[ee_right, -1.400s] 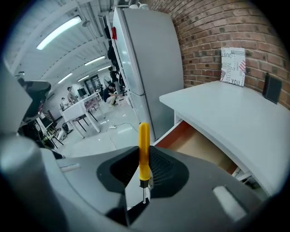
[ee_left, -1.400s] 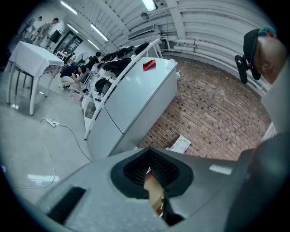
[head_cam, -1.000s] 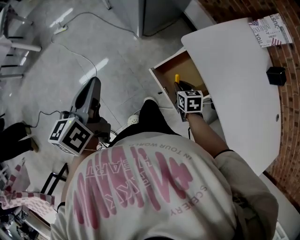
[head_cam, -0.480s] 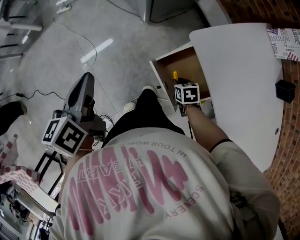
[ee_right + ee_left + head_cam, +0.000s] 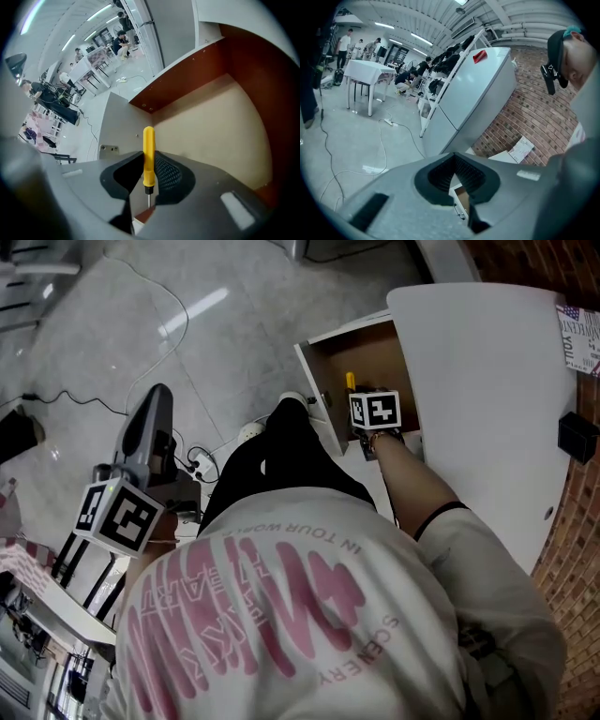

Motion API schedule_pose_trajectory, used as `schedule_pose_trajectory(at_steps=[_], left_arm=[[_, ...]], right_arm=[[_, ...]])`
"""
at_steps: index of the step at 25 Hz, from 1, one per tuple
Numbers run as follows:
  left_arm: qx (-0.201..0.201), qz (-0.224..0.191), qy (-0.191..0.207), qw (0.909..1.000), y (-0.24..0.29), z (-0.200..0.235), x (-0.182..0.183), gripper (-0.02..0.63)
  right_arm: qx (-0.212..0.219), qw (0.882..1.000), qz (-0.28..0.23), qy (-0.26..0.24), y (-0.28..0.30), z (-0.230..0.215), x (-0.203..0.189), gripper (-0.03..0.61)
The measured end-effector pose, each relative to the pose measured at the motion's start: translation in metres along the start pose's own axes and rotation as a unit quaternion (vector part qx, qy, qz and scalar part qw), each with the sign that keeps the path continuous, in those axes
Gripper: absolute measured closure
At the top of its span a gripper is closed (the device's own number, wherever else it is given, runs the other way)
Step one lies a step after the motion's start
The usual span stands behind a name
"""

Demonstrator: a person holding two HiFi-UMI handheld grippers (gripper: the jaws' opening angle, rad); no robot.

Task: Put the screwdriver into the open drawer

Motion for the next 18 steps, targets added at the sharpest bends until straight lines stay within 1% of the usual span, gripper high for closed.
schedule_pose_trajectory(at_steps=[7,12,18], left_arm=[[0.022,0.009,-0.014,0.9996,0.006,0.006,-0.011,0.609],[0.022,0.018,-0.021,0.9994,0.011,0.005,-0.018,0.609],[0.024,0.03,-0.023,0.999,0.013,0.004,-0.023,0.609]], right_arm=[[-0.007,1.0,0.0,0.001,0.006,-0.015,0.016,0.497],[-0.017,1.0,0.001,0.01,0.008,-0.02,0.024,0.497],[-0.019,0.999,0.014,0.022,0.016,-0.017,0.022,0.497]])
Point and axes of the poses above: the fingertips, and each gripper's own axes: y forward along the fingers, z to its left, x out of its top, the point moved 9 cm from there along -y, backward along the fingers, and after that the axes turned 14 degrees about x, right-handed, at the moved point
